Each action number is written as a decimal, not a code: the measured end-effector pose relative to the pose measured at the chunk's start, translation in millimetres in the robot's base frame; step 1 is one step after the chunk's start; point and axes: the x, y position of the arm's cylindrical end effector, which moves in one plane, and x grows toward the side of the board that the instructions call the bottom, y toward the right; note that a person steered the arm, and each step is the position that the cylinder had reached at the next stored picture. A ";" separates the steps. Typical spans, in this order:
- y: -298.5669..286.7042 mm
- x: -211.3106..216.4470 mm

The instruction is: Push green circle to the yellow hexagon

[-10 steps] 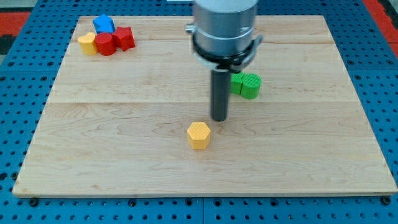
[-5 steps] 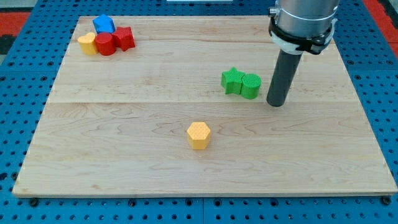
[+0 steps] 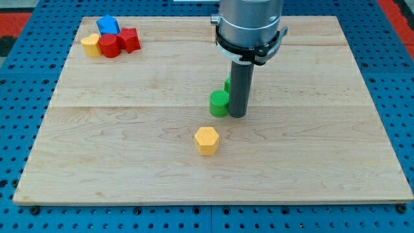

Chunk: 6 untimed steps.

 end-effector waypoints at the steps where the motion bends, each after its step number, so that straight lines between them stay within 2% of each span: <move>1: -2.4 -2.2; 2: 61.7 30.8; 3: 38.1 74.0; 5: -94.2 78.1; 6: -82.4 78.7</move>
